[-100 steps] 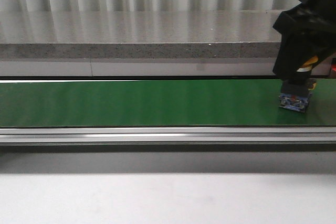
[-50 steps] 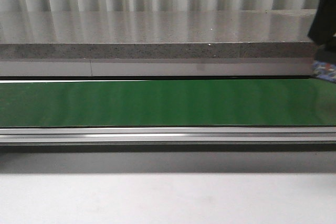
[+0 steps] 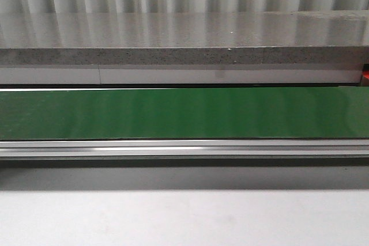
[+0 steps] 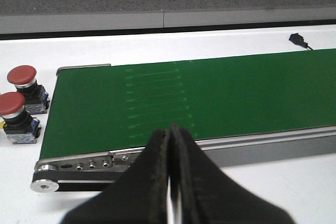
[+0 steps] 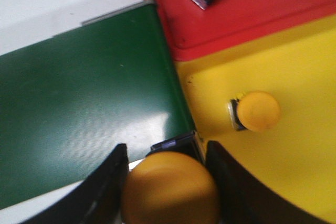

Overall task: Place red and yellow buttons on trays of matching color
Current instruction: 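Lower the yellow button into the yellow tray and release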

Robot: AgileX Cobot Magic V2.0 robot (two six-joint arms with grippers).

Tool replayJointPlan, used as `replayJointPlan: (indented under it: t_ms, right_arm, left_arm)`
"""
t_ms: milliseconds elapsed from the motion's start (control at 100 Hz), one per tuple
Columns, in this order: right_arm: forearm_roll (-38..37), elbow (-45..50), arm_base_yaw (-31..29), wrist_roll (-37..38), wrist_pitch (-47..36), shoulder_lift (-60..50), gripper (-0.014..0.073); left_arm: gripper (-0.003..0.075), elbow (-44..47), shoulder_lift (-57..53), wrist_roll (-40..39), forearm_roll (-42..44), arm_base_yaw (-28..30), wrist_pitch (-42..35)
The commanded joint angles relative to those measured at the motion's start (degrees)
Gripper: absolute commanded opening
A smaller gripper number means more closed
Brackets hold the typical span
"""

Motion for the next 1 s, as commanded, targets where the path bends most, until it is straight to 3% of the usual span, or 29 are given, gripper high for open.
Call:
replayJointPlan:
  t_ms: [0,370,990]
  right_arm:
    - [-0.2,2.2,-3.3,1.7,-5.0,-1.8,0.0109]
    - [-0.3,16.5,-9.7,6.6,-17.0,-1.8,0.0109]
    - [-0.3,20.1,-12.8,8.2,-25.1,3.0,0.0109]
  left_arm:
    - [-0.002,-1.6,0.4,0.0,-0.6,-0.5,-4.5]
    - [-0.002,-1.6,0.4,0.0,-0.6,-0.5,-4.5]
    - [-0.002,-1.6,0.4,0.0,-0.6,-0.5,-4.5]
